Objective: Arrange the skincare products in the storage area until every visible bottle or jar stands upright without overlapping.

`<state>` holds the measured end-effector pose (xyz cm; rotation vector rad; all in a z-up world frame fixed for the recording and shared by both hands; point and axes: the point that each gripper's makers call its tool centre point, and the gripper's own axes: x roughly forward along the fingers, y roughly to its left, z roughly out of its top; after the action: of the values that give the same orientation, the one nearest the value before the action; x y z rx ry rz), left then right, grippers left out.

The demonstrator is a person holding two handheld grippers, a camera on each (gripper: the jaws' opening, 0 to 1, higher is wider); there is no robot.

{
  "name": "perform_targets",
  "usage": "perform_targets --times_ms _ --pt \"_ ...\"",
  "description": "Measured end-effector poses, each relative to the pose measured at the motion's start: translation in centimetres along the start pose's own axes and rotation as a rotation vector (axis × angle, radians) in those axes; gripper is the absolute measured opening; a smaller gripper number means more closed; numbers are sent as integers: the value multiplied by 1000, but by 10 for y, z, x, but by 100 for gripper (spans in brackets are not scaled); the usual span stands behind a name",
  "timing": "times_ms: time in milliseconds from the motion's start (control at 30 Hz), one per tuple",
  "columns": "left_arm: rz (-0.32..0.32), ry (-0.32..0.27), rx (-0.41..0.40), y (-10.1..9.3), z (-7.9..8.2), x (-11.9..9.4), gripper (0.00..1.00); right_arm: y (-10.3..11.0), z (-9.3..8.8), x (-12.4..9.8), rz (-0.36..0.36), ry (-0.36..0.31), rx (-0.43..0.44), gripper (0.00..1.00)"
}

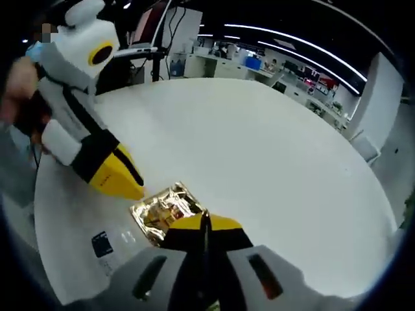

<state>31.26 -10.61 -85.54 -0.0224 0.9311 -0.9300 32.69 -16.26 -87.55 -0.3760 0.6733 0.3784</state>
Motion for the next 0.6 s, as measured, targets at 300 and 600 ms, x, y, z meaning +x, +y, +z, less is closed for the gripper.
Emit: perform_targets --times_ms 300,600 --pt "-8 8 431 -21 8 29 22 0 -1 0 -7 1 8 2" --pt "21 53 540 -11 -4 35 21 0 0 1 -3 1 -16 3"
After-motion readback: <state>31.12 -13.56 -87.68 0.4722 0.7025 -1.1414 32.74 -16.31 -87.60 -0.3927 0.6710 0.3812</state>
